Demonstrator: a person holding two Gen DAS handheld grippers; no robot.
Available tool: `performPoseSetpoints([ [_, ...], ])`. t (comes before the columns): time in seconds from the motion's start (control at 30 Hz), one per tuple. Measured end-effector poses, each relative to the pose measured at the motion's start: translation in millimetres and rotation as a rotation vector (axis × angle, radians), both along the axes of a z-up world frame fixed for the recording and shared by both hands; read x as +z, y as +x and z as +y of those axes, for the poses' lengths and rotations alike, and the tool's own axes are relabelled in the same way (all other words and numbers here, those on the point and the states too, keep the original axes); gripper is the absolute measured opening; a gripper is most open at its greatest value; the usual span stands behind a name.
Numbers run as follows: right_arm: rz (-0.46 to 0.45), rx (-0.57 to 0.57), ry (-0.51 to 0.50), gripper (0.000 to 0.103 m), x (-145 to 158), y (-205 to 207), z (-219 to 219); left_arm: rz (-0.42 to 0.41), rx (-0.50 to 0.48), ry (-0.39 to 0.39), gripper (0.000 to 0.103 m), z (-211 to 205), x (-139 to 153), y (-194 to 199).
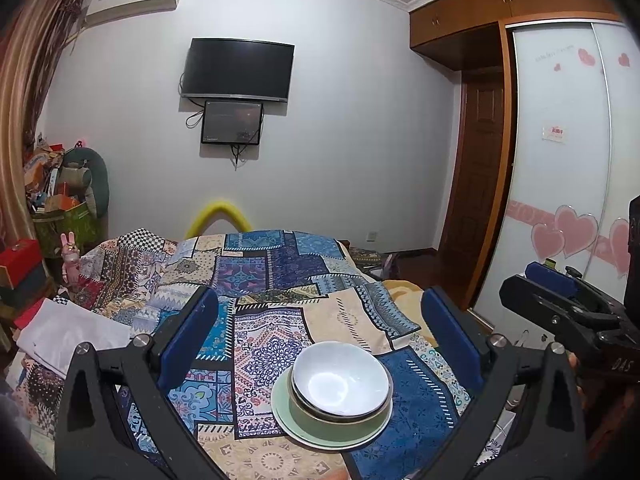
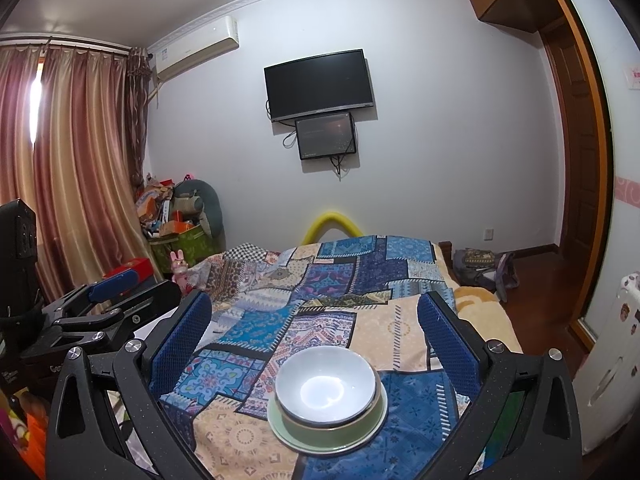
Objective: Organize plates and bowls
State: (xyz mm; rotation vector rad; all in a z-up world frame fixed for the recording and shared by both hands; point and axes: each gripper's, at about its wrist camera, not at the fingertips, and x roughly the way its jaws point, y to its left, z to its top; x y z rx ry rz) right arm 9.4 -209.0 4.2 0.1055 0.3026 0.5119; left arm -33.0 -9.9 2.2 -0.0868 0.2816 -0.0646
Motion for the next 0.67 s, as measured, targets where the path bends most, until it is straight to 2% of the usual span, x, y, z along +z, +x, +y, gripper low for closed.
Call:
performPoseSetpoints([
  [0.1, 0.000, 0.000, 0.000, 0.103, 0.1, 0.0, -0.1, 0.013, -0.028, 0.013, 0.103, -2.5, -0.8, 1.7],
  [0.2, 0.004, 0.000, -0.002, 0.103, -0.2, 0.5, 0.2, -0.001, -0.003, 0.018, 0.103, -3.7, -1.9, -0.1],
  [0.67, 0.025, 0.008, -0.012, 0.103, -4.5, 6.8, 0.3, 0.016, 0.001, -0.013, 0.103, 0.6, -5.9, 2.7],
])
